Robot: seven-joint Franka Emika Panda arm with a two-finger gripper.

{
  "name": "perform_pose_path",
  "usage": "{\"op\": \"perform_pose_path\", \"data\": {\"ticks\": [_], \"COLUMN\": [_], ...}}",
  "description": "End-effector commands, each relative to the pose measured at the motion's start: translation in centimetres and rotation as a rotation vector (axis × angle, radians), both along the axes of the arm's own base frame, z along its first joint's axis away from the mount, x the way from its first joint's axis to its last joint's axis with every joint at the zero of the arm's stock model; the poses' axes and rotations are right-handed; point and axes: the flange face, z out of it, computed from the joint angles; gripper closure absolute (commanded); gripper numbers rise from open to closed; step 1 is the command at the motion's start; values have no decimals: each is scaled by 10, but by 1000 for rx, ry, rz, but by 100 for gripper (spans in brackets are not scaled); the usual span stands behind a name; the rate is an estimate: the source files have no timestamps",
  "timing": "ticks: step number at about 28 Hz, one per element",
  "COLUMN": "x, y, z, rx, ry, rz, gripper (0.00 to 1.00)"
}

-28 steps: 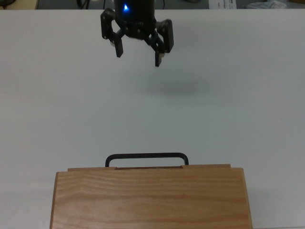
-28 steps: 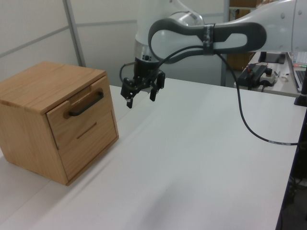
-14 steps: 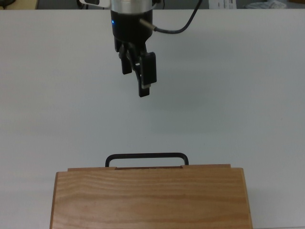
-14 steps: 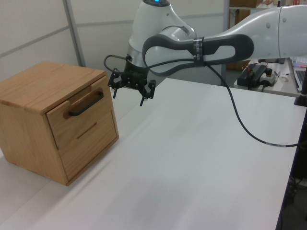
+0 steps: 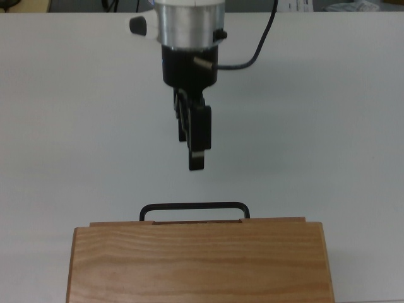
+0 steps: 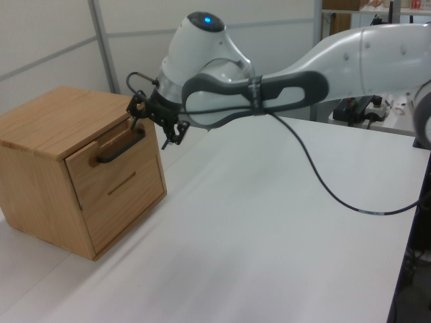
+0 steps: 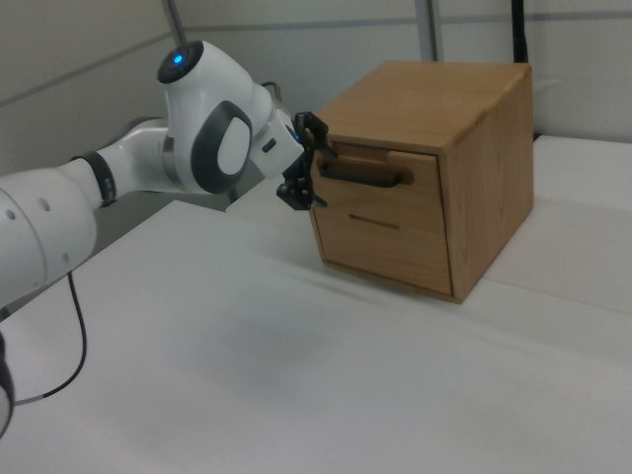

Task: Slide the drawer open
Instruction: 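Lower the gripper onto the black bar handle and close on it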

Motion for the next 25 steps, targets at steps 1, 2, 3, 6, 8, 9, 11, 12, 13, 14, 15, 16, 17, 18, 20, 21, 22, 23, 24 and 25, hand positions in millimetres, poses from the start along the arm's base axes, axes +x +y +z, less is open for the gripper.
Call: {"op": "perform_pose_path", "data": {"ticks": [1, 2, 3, 6, 8, 9, 11, 12, 13, 14, 15, 16, 17, 18, 20, 21, 22, 23, 24, 25], "x": [30, 33, 34, 41, 44, 46, 50, 50, 51, 53, 55, 56, 57, 57, 57, 57, 57, 57, 56, 56], "y": [11, 15, 18, 19, 20, 20, 21, 24, 25, 25, 24, 24, 24, 24, 29, 29, 29, 31, 31, 31], "z": [-11, -13, -14, -25, -28, -31, -40, -42, -44, -46, -47, -47, -48, -50, -51, -51, -52, -52, -53, -53], "rx": [-1, -5, -7, -26, -31, -33, -48, -52, -56, -58, -57, -58, -61, -67, -84, -88, -89, -88, -88, -89], "ry": [-77, -87, -94, -100, -102, -100, -95, -97, -96, -97, -102, -104, -105, -104, -106, -107, -106, -106, -105, -106], "rz": [-8, 0, 5, 11, 9, 6, 7, 12, 13, 10, 6, 3, 3, 4, 15, 15, 16, 16, 14, 13], "gripper": [5, 5, 5, 10, 11, 12, 16, 18, 19, 22, 28, 32, 38, 44, 61, 67, 72, 77, 86, 91]}}
